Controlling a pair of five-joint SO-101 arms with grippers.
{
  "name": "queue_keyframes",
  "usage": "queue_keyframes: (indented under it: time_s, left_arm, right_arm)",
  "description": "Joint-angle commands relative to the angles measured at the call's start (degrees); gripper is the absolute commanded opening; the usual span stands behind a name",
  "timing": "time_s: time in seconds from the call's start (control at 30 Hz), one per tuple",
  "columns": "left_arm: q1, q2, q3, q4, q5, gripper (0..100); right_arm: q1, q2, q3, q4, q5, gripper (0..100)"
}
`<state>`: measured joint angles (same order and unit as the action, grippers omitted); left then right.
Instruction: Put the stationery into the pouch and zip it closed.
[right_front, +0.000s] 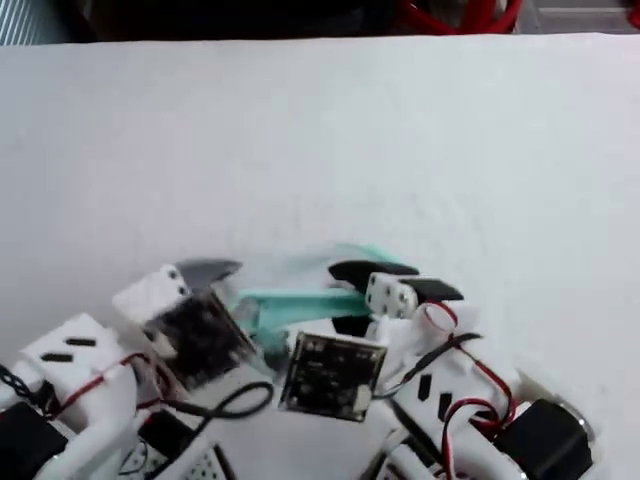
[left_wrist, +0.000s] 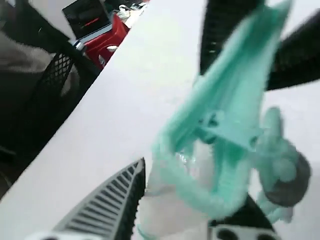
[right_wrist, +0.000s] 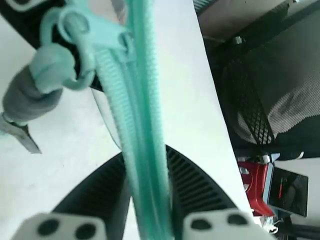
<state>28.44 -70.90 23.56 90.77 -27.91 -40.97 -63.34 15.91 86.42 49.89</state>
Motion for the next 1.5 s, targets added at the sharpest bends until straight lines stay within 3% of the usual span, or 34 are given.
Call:
queue_keyframes:
  time_s: [0.0,0.17,0.33,0.67,0.97,1.27,1.47]
  left_arm:
    - [-7.25,0.13,-0.70,-2.11,10.02,29]
    - [-14.46,0.13,11.08,-12.84,15.21,29]
    - [-20.00,0.13,19.78,-23.30,13.54,29]
    - [-12.53,-9.19,22.24,-23.56,16.18,29]
    - [-12.97,-13.05,41.85,-46.42,14.86,29]
    - [-20.44,-5.85,43.25,-56.62,20.66,29]
    - [-14.11,-0.04,43.08,-57.23,20.66,29]
  right_arm:
    - [5.05,0.48,-0.44,-5.05,-5.54,2.0]
    - [9.80,3.03,6.07,-11.47,-9.32,2.0]
    - [10.95,6.55,12.13,-17.54,-9.32,2.0]
    - [10.59,11.03,13.63,-21.32,-9.85,2.0]
    - [10.51,5.41,18.29,-20.97,-9.49,2.0]
    - [9.63,-1.19,19.60,-18.24,-9.32,2.0]
    - [7.52,-1.27,19.60,-18.24,-9.67,2.0]
